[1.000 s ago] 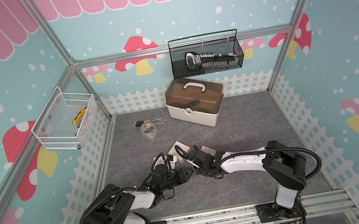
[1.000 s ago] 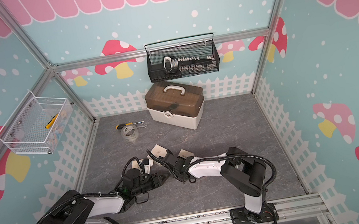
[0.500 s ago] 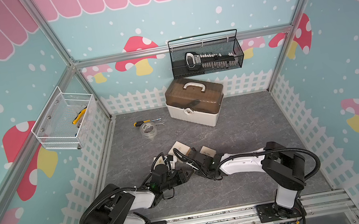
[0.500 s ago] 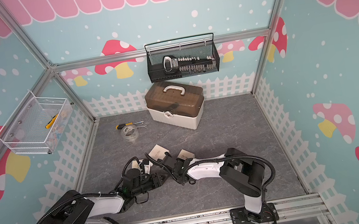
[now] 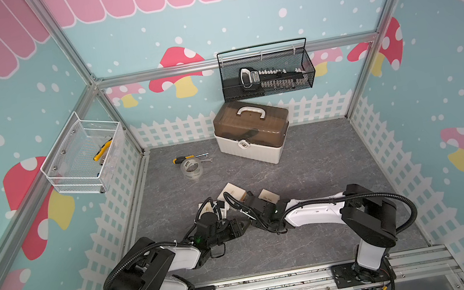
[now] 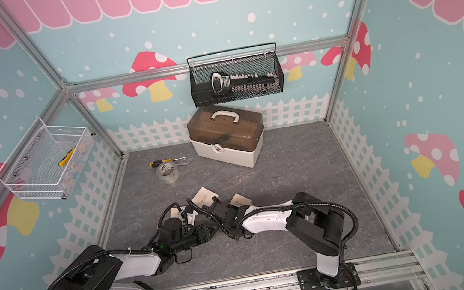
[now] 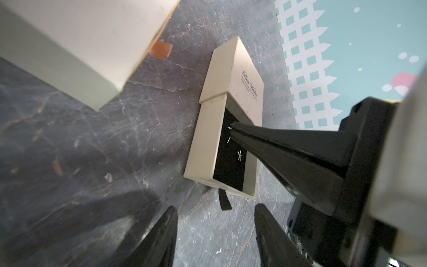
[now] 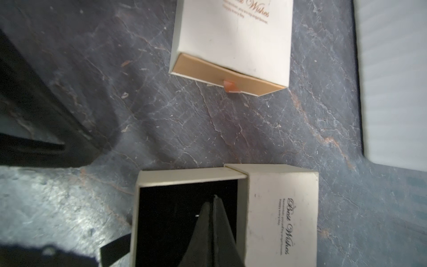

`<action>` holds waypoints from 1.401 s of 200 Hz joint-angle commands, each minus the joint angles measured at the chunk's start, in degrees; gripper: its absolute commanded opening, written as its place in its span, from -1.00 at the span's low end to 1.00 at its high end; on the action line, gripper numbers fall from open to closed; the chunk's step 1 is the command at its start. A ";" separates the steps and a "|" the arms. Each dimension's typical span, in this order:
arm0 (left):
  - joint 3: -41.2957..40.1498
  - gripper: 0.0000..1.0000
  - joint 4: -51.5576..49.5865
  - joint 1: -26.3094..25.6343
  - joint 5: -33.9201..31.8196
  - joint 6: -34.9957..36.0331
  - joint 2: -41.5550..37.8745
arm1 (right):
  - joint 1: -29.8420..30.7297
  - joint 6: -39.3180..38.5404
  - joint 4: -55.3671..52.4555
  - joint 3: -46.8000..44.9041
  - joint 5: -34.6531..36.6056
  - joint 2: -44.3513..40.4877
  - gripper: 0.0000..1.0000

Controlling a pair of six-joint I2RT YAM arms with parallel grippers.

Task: Place the earrings into the drawer-style jewelry box
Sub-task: Insert the earring into the inner lining.

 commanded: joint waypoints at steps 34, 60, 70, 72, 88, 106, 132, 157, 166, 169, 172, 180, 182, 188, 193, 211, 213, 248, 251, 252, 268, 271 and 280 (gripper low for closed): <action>2.20 0.08 0.28 -0.56 1.13 1.10 1.80 | -0.24 -0.13 0.14 -0.06 1.53 -1.07 -1.00; 2.73 0.05 0.90 -0.94 1.14 1.03 2.74 | -0.36 -0.36 0.19 0.28 1.67 -0.02 -1.00; 2.84 0.04 1.04 -0.91 1.06 0.94 3.05 | -0.39 -0.36 0.16 0.39 1.93 0.31 -1.00; 2.86 0.03 1.13 -0.93 1.06 0.94 3.08 | -0.37 -0.35 0.16 0.35 1.99 0.39 -1.00; 2.97 0.00 1.67 -1.06 1.05 0.86 3.83 | -0.57 -0.44 0.14 0.56 2.02 0.84 -1.00; 2.86 -0.01 2.61 -1.03 1.20 0.59 4.52 | -0.55 -0.44 0.20 0.86 1.68 1.19 -1.00; 2.66 -0.03 3.05 -1.05 1.23 0.51 4.90 | -0.62 -0.44 0.31 1.21 0.98 1.79 -1.00; 2.33 -0.05 2.96 -1.08 0.97 0.59 4.82 | -0.61 -0.27 0.40 1.31 0.44 2.23 -1.00; 2.25 -0.06 2.95 -1.02 0.96 0.59 4.81 | -0.62 -0.20 0.56 1.32 0.26 2.41 -1.00; 2.25 -0.06 2.95 -1.01 0.95 0.59 4.82 | -0.61 -0.21 0.57 1.32 0.22 2.41 -1.00; 2.25 -0.06 2.95 -1.00 0.89 0.59 4.82 | -0.60 -0.18 0.57 1.31 0.13 2.46 -1.00; 2.29 -0.07 3.00 -1.04 0.88 0.59 4.82 | -0.64 -0.09 0.61 1.38 -0.06 2.61 -1.00; 2.32 -0.07 2.92 -1.01 0.95 0.59 4.82 | -0.65 -0.13 0.62 1.39 -0.11 2.59 -1.00; 2.33 -0.07 2.91 -1.03 0.97 0.66 4.78 | -0.63 -0.11 0.66 1.40 -0.27 2.59 -1.00; 2.33 -0.07 2.83 -1.00 0.97 0.68 4.82 | -0.61 0.00 0.70 1.39 -0.37 2.61 -1.00; 2.33 -0.07 2.71 -1.05 0.90 0.77 4.90 | -0.63 0.00 0.66 1.34 -0.67 2.68 -1.00; 2.33 -0.07 2.69 -1.07 0.88 0.77 4.88 | -0.63 -0.04 0.66 1.31 -0.76 2.70 -1.00; 2.68 -0.09 2.27 -0.98 0.79 0.77 5.69 | -0.64 -0.02 0.66 0.59 -1.74 2.59 -1.00; 2.75 -0.09 2.19 -0.99 0.79 0.85 5.74 | -0.66 -0.12 0.66 0.49 -1.83 2.59 -1.00; 2.76 -0.09 2.13 -0.99 0.79 0.85 5.76 | -0.67 -0.10 0.66 0.46 -1.84 2.54 -1.00; 2.78 -0.11 2.24 -1.03 0.83 0.84 6.20 | -0.61 -0.30 0.66 0.14 -2.41 2.55 -1.00; 2.85 -0.11 2.22 -1.07 0.92 0.86 6.26 | -0.62 -0.33 0.66 0.04 -2.54 2.43 -1.00; 2.91 -0.13 2.20 -0.95 0.80 0.86 6.44 | -0.64 -0.27 0.66 -0.14 -2.77 2.41 -1.00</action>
